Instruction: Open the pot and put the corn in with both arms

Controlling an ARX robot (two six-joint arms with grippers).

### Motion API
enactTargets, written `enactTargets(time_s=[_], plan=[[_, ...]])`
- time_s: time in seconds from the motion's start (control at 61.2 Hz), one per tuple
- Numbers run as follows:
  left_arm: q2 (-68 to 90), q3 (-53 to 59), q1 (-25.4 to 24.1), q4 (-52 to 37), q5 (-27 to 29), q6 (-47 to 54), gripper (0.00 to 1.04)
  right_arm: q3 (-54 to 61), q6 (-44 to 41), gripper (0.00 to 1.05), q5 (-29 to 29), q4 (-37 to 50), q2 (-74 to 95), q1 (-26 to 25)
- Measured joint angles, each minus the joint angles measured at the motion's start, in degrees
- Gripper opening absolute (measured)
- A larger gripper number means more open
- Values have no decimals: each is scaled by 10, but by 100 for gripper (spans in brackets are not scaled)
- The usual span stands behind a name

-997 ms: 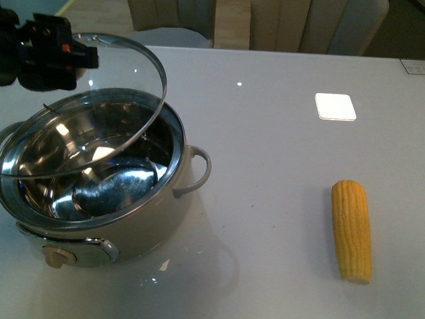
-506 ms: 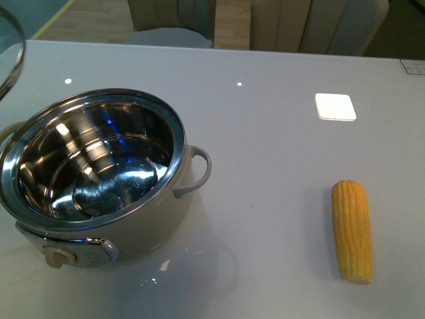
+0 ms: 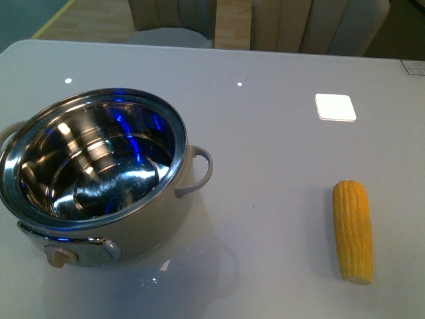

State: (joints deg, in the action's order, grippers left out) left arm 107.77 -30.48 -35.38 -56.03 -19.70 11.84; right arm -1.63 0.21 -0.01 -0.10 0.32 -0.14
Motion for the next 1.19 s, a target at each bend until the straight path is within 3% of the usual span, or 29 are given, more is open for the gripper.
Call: enactTargets(time_s=[0.376,1.193], plan=[[181,-31,9,-118,-49,34,42,0,0,96,0,0,0,0],[366,-152,-13,-127,-91,53,42,0,0,96,0,0,0,0]])
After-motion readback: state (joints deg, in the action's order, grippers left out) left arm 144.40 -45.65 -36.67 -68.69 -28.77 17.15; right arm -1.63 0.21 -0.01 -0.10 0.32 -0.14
